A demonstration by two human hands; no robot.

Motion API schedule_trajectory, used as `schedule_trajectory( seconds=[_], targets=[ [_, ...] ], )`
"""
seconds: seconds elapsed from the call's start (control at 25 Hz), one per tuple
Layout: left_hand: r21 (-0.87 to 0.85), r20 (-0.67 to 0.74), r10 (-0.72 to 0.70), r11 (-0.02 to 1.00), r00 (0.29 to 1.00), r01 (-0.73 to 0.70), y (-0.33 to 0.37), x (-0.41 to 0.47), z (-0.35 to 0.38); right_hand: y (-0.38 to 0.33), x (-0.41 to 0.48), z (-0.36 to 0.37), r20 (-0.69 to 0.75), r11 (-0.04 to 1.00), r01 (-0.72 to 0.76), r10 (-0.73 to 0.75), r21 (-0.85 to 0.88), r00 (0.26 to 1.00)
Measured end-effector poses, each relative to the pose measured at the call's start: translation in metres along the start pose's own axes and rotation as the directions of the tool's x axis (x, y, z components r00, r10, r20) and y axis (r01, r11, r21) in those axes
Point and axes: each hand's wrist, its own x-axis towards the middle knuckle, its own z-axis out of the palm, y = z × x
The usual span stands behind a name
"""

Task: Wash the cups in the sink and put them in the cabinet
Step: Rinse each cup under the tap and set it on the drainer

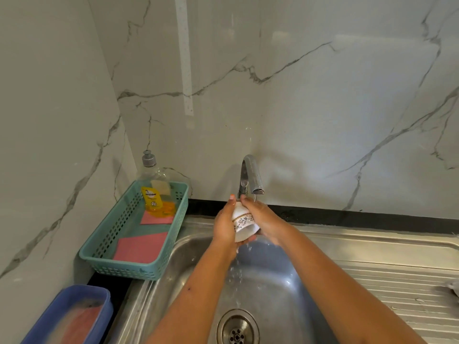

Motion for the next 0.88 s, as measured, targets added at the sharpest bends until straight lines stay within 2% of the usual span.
schedule_trajectory(
  seconds=[0.08,0.2,0.24,0.36,0.44,0.52,0.56,0.68,0.76,0.8,0.88],
  targets=[
    [-0.033,-0.002,-0.051,0.998,0.999,0.051,0.004,-0.002,0.0,-0.002,0.001,0.0,-0.052,0.998,-0.045,0.043,-0.032,0.998],
    [-0.167,-0.024,-0.157,0.974,0.987,0.151,0.004,-0.005,0.004,-0.004,0.002,0.008,-0.246,0.992,-0.095,0.072,-0.083,0.967],
    [-0.183,-0.043,-0.179,0.969,0.983,0.168,0.003,-0.004,0.004,-0.002,0.001,0.012,-0.297,0.992,-0.066,0.03,-0.111,0.954],
    [-0.07,-0.109,-0.099,0.993,0.989,0.092,-0.002,0.009,0.001,0.007,0.001,0.022,-0.418,0.923,0.177,-0.317,-0.341,0.851],
    [0.001,-0.161,-0.012,1.0,0.987,0.013,-0.006,0.011,0.001,0.007,-0.002,0.023,-0.447,0.895,0.253,-0.408,-0.368,0.796],
    [0.054,-0.161,0.018,0.998,0.987,-0.009,-0.003,0.008,0.003,0.005,-0.001,0.017,-0.43,0.894,0.263,-0.411,-0.363,0.804],
    [0.085,-0.108,0.008,0.996,0.994,0.001,0.0,0.005,0.002,0.004,-0.001,0.014,-0.433,0.911,0.248,-0.38,-0.33,0.817],
    [0.149,0.124,-0.041,0.989,0.991,0.023,0.012,-0.001,-0.005,0.0,0.002,0.005,-0.44,0.984,0.176,-0.174,-0.036,0.881],
    [0.105,0.221,-0.082,0.993,0.972,0.06,0.013,-0.007,-0.005,-0.002,0.001,0.001,-0.4,0.988,0.121,-0.072,0.097,0.914],
    [0.052,0.211,-0.094,0.995,0.973,0.085,0.011,-0.007,-0.005,-0.002,-0.001,0.001,-0.38,0.989,0.114,-0.07,0.094,0.922],
    [-0.087,0.099,-0.111,0.989,0.989,0.119,0.005,0.002,-0.007,0.0,-0.002,0.003,-0.31,0.992,0.122,-0.128,-0.039,0.942]
  ],
)
